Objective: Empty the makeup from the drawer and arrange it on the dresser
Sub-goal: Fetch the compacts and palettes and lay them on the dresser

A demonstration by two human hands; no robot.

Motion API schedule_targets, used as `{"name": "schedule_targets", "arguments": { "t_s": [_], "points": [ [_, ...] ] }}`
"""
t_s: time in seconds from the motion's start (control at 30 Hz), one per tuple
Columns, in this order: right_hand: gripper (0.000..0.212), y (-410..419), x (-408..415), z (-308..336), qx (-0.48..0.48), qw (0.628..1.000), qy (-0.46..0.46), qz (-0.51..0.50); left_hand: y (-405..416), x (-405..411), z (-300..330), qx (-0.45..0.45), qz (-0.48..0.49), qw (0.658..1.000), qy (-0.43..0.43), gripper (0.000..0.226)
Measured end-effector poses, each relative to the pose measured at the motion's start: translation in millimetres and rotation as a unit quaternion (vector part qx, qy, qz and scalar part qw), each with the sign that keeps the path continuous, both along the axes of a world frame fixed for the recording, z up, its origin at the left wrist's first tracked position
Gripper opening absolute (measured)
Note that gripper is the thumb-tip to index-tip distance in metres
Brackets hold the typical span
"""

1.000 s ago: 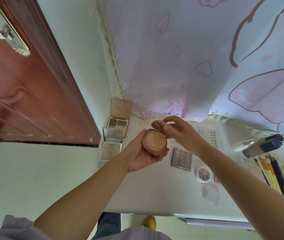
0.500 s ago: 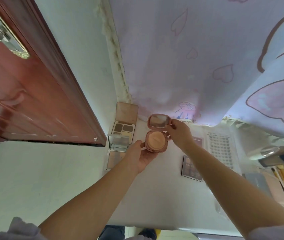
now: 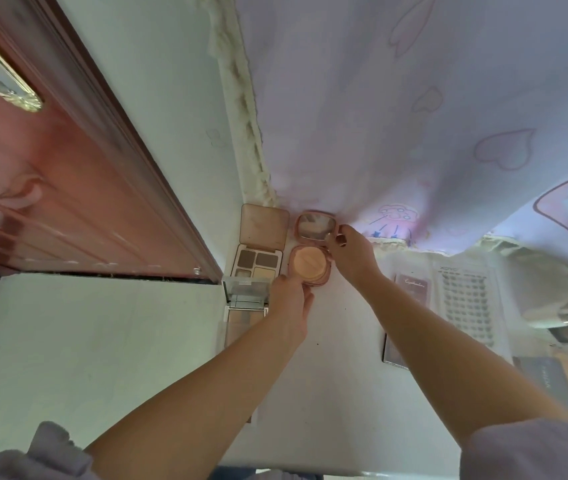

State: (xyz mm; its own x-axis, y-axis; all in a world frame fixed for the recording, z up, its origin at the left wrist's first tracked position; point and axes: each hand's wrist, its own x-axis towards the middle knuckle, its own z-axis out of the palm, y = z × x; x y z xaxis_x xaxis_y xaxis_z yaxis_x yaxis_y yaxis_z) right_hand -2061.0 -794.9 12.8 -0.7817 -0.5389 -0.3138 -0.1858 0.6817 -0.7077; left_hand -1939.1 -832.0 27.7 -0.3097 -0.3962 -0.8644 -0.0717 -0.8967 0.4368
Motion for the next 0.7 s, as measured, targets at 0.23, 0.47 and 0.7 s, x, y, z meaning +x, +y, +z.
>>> {"name": "schedule_targets", "arguments": {
  "t_s": [0.23, 0.47, 0.7],
  "points": [
    [0.016, 81.0, -21.2, 30.7, -0.015, 0.998, -0.060, -0.019, 43.2, 6.0, 9.1, -0.121, -0.137, 0.982, -0.036, 0.049],
    [0.029, 175.2, -31.1, 33.9, 0.171, 0.969, 0.128, 0.127, 91.9, -28.1, 11.6, -0.231, -0.385, 0.893, -0.009, 0.041],
    [0.044, 154.5, -39.3, -1.8, 0.228, 0.912, 0.220, 0.261, 91.0, -76.9, 1.4, -0.325, -0.439, 0.837, 0.024, 0.022]
  ]
}}
